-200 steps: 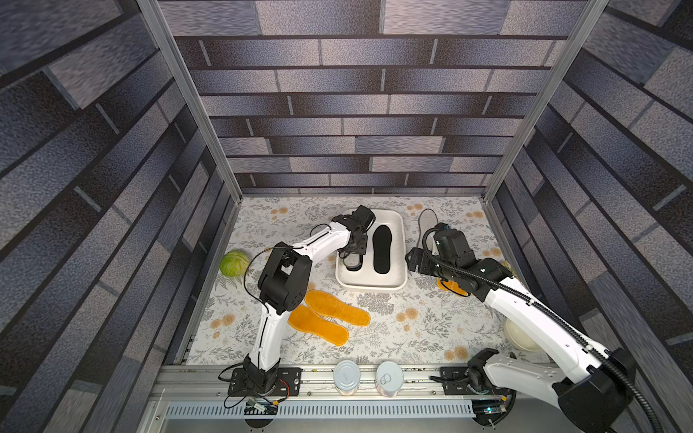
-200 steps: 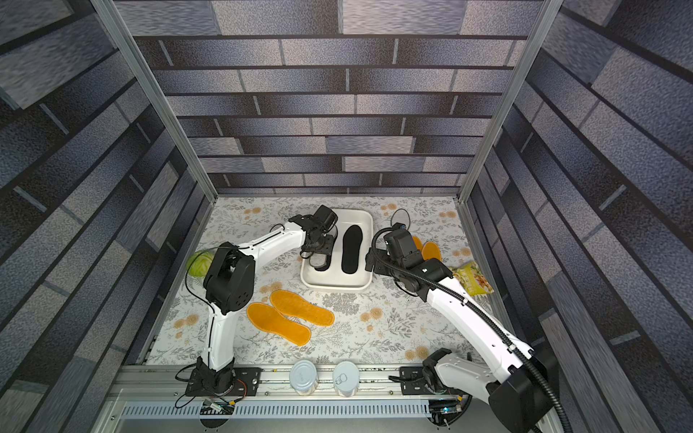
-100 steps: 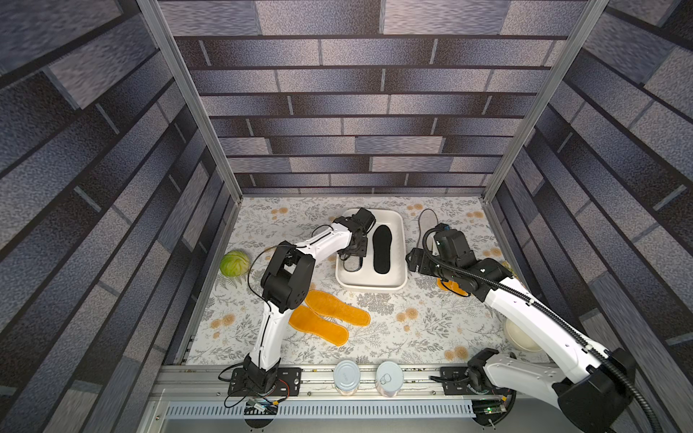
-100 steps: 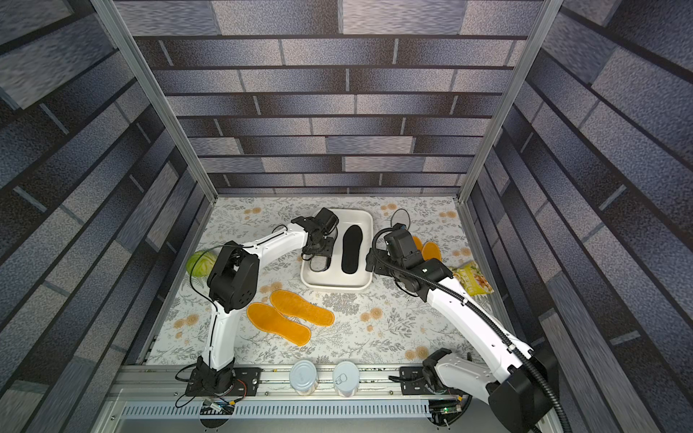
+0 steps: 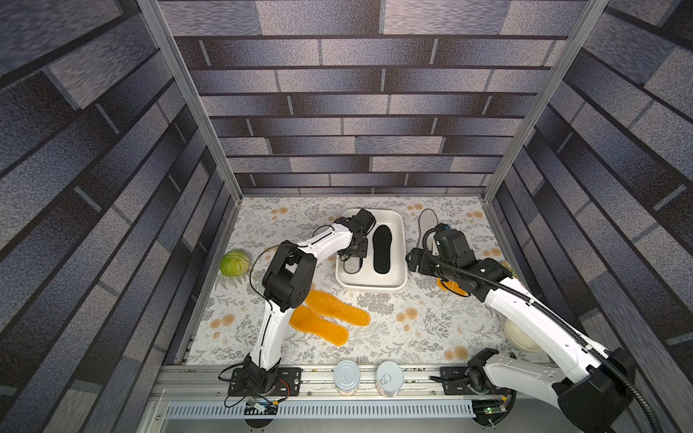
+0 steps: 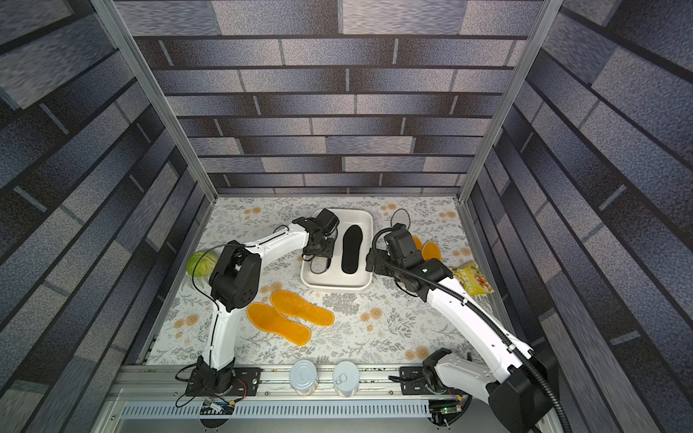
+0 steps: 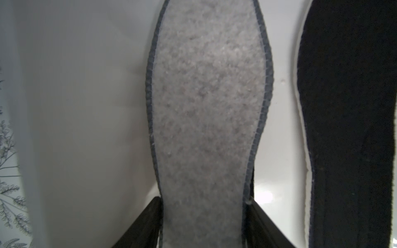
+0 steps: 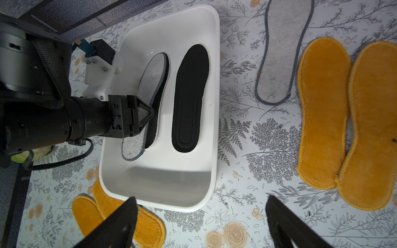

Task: Put the insoles into the storage box
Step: Place the insole in the storage box.

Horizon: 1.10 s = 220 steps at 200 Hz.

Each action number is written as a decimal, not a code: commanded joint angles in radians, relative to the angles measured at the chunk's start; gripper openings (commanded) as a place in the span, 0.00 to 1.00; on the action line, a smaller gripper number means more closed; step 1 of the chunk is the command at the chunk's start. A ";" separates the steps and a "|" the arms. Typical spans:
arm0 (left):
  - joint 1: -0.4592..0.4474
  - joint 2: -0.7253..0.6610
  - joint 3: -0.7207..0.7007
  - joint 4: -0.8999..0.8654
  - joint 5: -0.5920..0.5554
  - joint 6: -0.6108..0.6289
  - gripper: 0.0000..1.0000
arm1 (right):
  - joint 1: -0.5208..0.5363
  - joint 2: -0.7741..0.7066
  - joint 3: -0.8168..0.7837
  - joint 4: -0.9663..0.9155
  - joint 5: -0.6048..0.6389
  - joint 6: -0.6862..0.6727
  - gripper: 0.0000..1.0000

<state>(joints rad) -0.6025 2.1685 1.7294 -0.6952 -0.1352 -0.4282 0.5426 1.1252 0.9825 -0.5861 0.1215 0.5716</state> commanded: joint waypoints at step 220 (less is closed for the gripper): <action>0.001 -0.198 0.048 -0.032 0.103 -0.002 0.90 | -0.085 0.154 0.158 -0.186 0.102 0.042 1.00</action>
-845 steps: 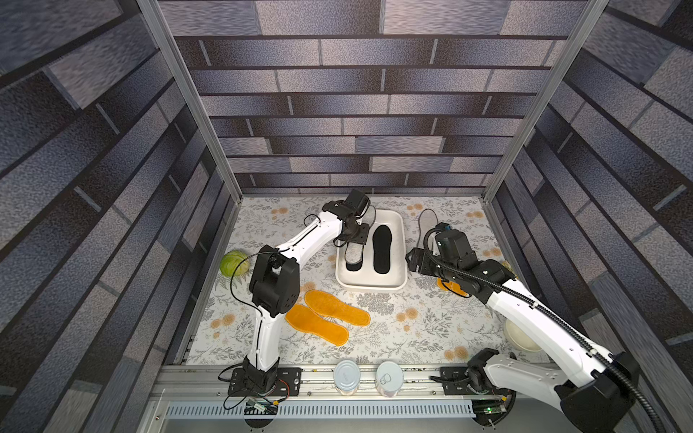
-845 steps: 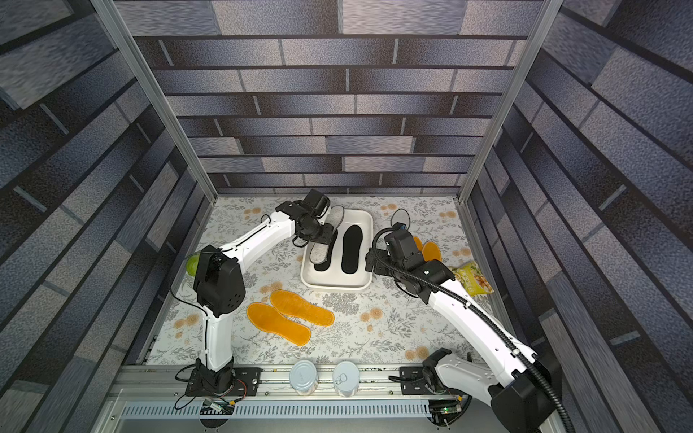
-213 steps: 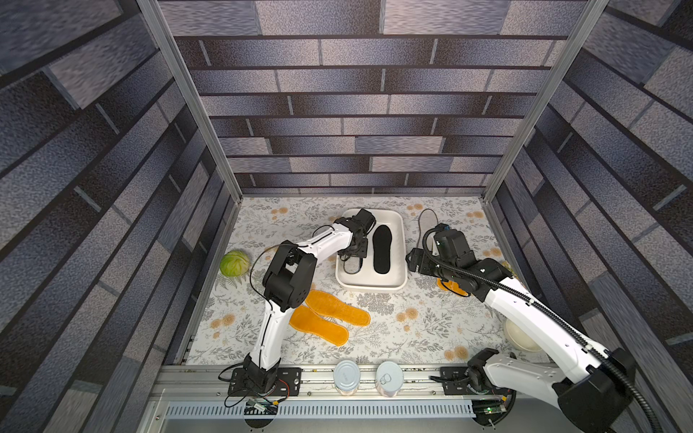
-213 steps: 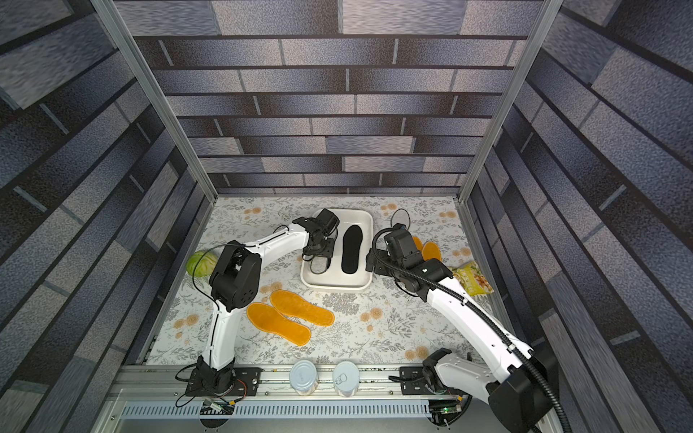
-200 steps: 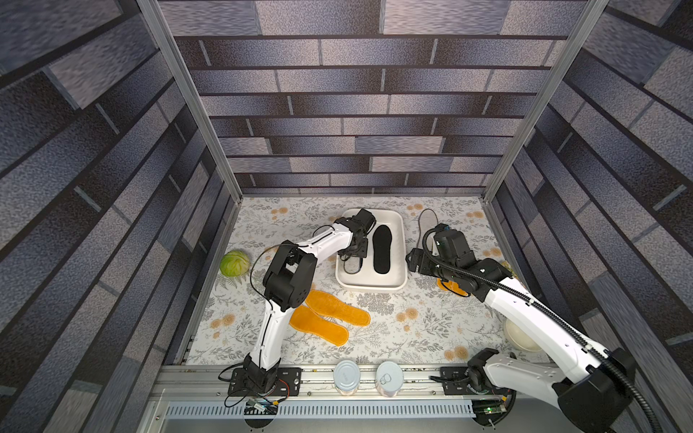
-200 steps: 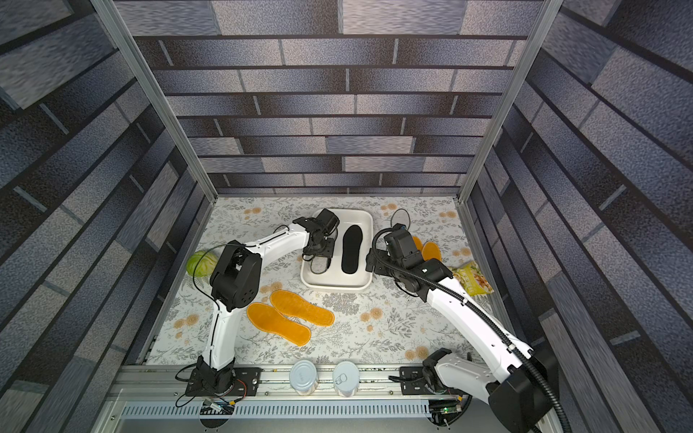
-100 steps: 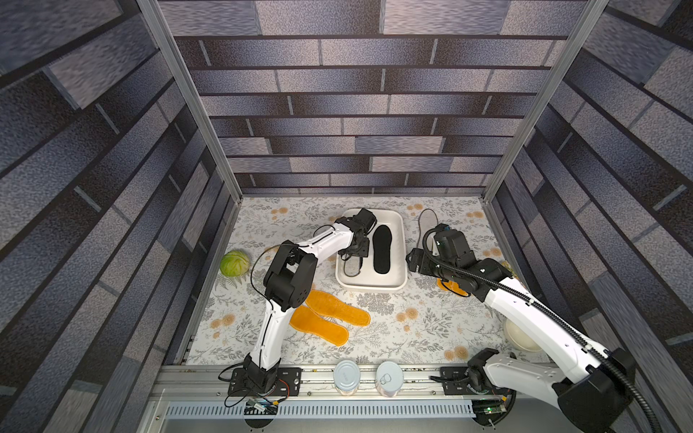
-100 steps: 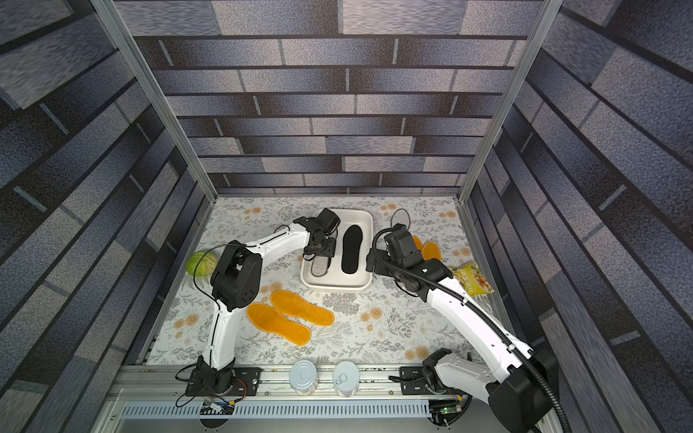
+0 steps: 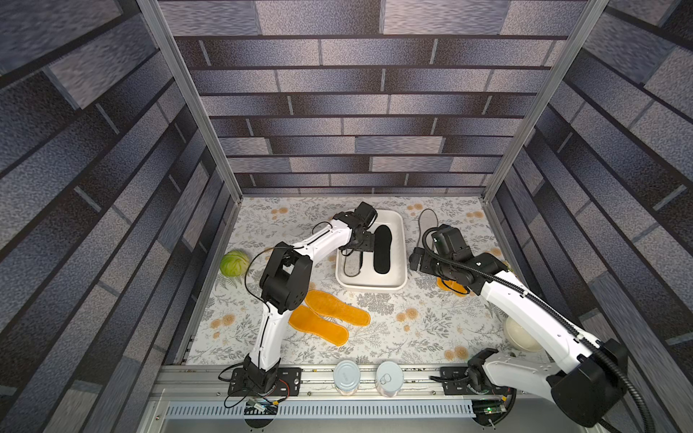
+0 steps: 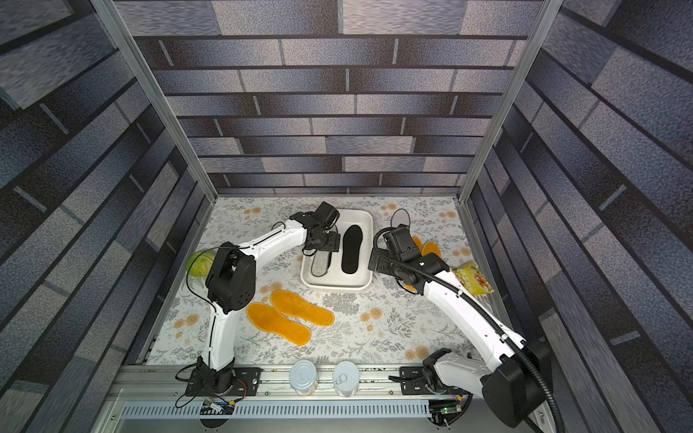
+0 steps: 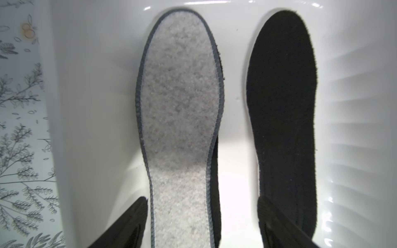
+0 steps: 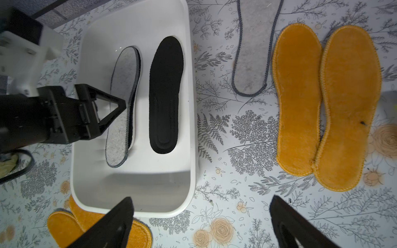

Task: Put the insoles into the storage box
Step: Place the insole in the storage box.

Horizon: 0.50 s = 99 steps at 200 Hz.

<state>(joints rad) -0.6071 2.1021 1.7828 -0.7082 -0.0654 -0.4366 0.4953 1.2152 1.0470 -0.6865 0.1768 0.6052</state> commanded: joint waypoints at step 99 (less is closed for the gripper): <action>0.062 -0.474 -0.402 0.203 0.208 -0.063 1.00 | -0.245 0.625 0.608 -0.258 -0.006 -0.160 1.00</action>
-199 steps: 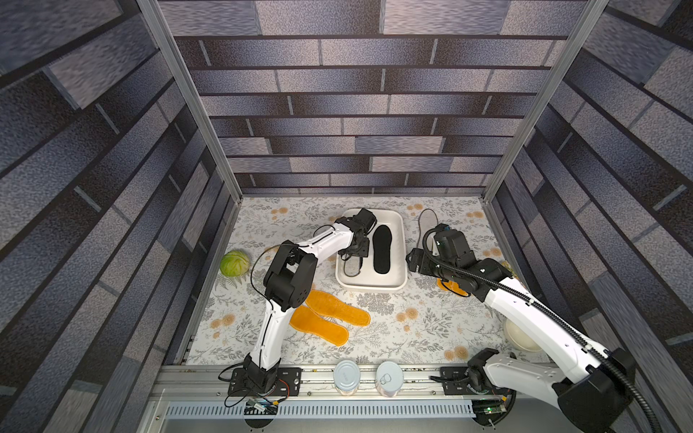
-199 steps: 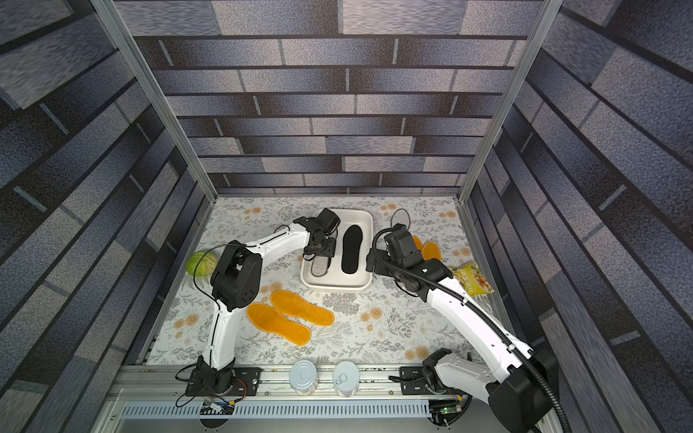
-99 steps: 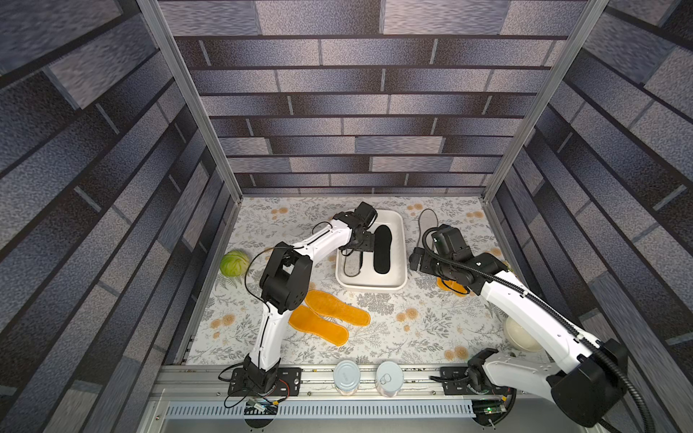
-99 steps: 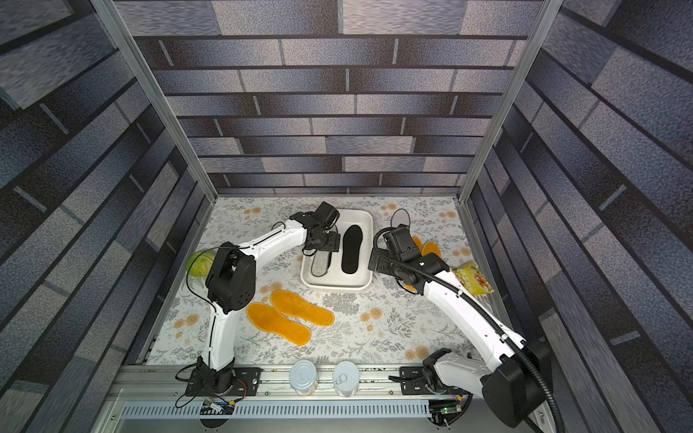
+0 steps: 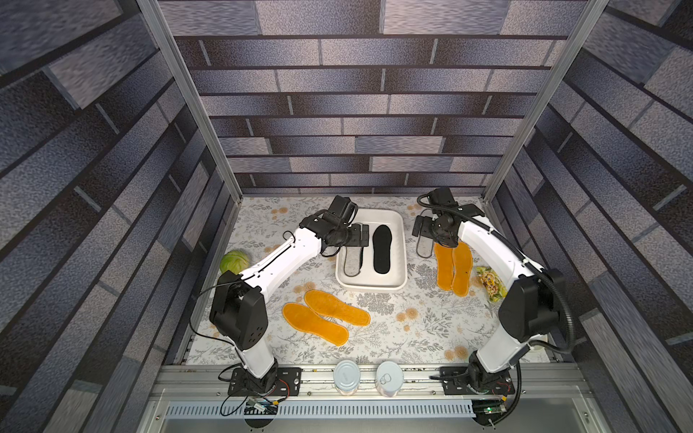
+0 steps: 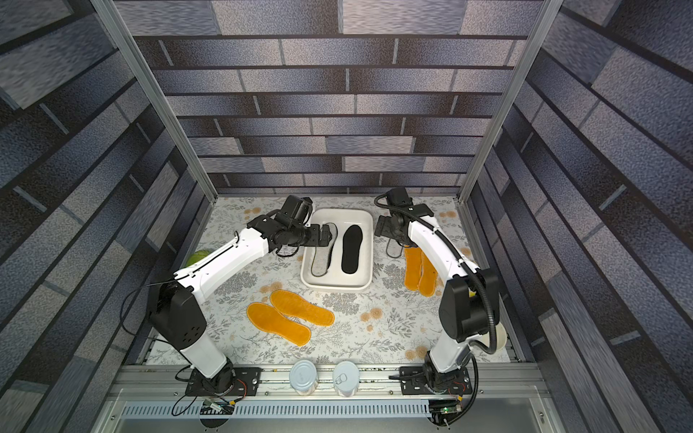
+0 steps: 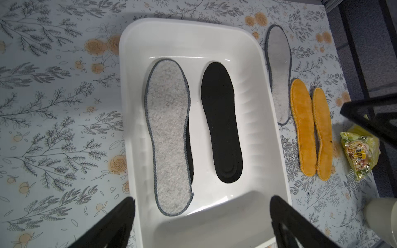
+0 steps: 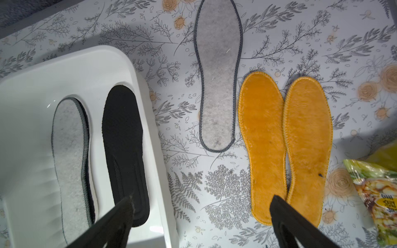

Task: Put the insoles into the storage box
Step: Place the insole in the storage box, then pick up the insole from the center of the board.

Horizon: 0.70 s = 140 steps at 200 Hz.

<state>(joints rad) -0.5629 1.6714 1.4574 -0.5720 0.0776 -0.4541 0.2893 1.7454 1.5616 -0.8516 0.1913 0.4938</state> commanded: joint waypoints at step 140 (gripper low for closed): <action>0.090 -0.133 -0.175 0.072 0.118 -0.058 1.00 | -0.125 0.531 0.453 -0.186 -0.108 -0.106 0.92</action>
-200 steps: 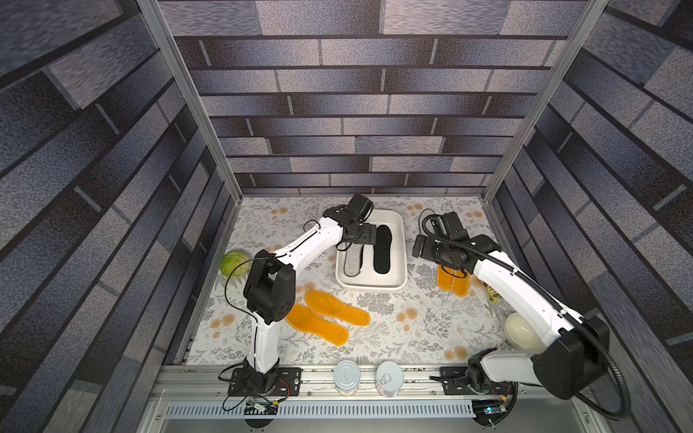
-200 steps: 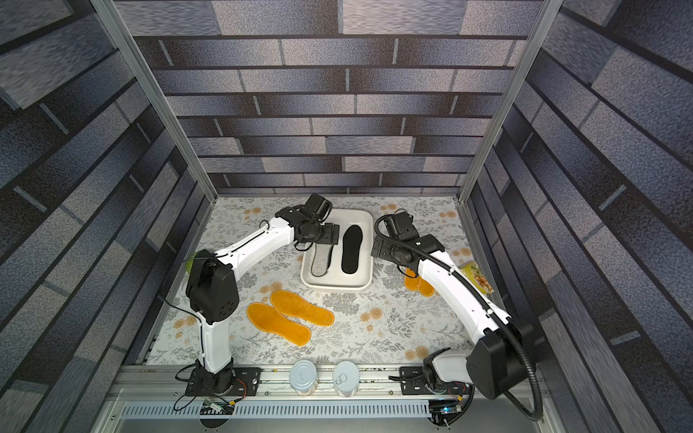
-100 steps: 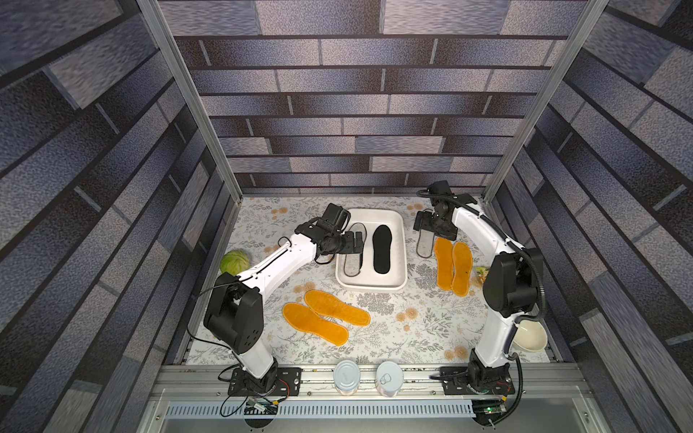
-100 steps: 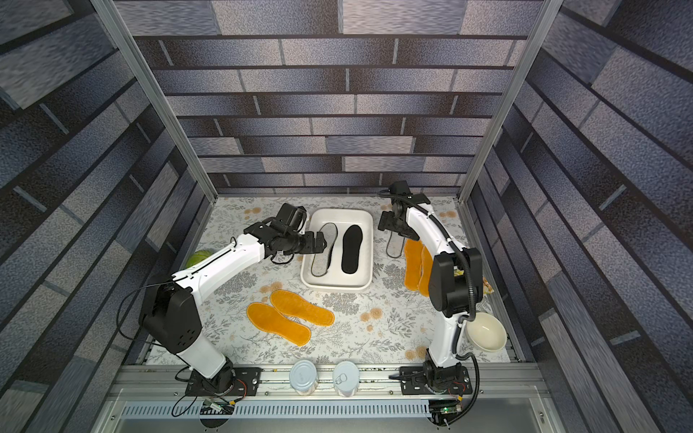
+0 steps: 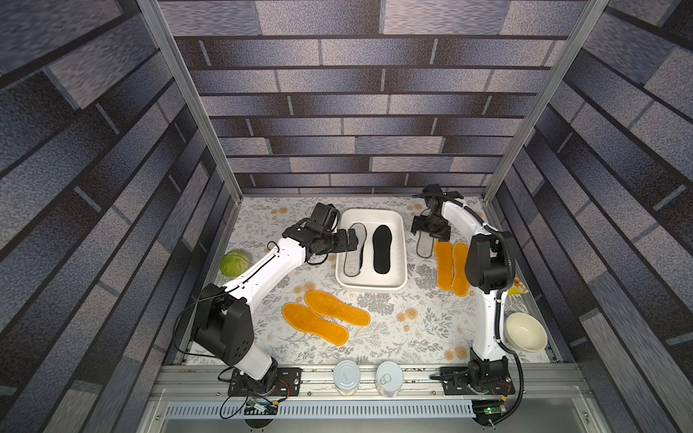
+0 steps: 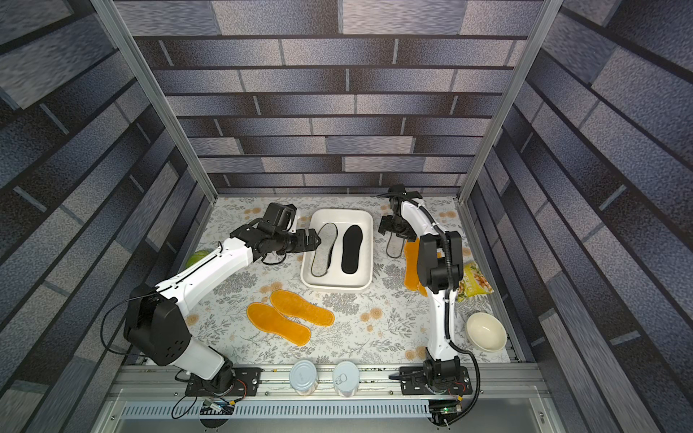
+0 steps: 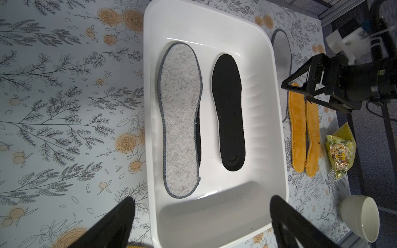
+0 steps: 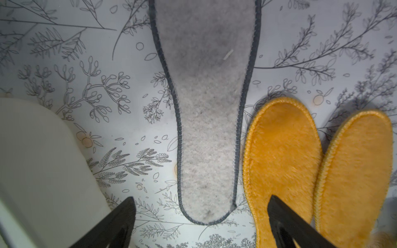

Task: Put the insoles into the storage box
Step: Pick up the insole from the center of the board.

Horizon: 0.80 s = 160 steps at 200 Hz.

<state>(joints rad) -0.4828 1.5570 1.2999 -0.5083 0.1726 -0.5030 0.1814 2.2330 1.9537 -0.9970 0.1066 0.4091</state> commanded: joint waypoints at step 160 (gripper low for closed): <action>0.051 0.027 0.008 0.003 0.065 -0.020 1.00 | -0.057 0.261 0.315 -0.098 -0.071 -0.082 0.87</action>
<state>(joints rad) -0.4404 1.5723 1.2984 -0.5076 0.2218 -0.5068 0.1284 2.4649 2.2276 -1.0447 0.0490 0.3412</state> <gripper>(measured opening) 0.998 0.875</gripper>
